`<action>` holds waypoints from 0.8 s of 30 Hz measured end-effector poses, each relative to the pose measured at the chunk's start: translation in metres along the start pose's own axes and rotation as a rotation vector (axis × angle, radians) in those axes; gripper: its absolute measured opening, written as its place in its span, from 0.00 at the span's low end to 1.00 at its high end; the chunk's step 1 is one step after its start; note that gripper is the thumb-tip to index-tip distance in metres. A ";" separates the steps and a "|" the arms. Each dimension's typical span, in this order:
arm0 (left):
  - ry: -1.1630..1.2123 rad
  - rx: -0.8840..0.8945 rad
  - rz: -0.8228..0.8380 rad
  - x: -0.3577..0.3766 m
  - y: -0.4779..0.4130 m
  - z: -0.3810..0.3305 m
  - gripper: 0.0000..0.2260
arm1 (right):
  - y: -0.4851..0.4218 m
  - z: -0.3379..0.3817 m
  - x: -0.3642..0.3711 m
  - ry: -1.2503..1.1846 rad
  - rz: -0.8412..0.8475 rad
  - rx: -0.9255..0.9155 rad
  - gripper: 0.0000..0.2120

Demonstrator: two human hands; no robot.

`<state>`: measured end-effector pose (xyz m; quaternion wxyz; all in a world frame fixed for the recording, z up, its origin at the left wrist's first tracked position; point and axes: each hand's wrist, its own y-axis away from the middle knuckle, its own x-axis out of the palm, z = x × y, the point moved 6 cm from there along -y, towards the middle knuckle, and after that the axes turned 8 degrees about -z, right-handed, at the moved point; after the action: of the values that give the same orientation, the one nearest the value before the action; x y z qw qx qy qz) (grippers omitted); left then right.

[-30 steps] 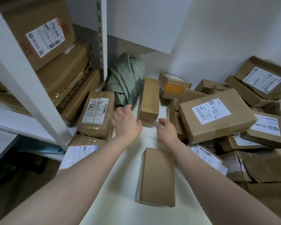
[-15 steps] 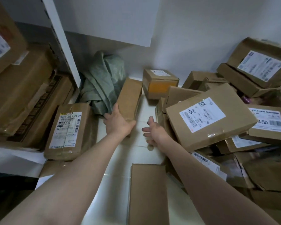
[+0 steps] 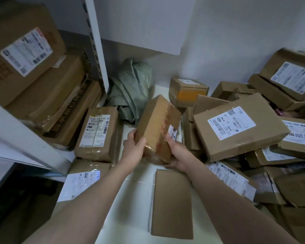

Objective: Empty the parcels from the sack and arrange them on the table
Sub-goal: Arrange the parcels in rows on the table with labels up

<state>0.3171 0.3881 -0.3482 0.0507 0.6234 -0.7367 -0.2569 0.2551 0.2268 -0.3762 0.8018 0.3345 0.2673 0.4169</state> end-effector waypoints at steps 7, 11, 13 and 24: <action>-0.961 0.640 -0.449 0.004 0.034 -0.033 0.42 | 0.030 0.025 0.026 -0.276 0.133 -0.076 0.63; -1.024 0.827 -0.188 0.022 0.052 -0.034 0.31 | 0.037 0.018 0.024 -0.259 -0.034 0.018 0.55; -0.918 0.900 -0.085 0.017 0.055 -0.036 0.24 | 0.035 0.011 0.021 -0.244 -0.110 0.071 0.46; 0.316 -0.167 0.131 -0.029 0.030 -0.024 0.19 | 0.045 0.012 0.017 -0.310 0.130 -0.036 0.16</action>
<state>0.3066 0.4107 -0.3072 0.2339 0.6005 -0.7346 -0.2120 0.2500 0.2563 -0.3374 0.8106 0.3972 0.1105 0.4159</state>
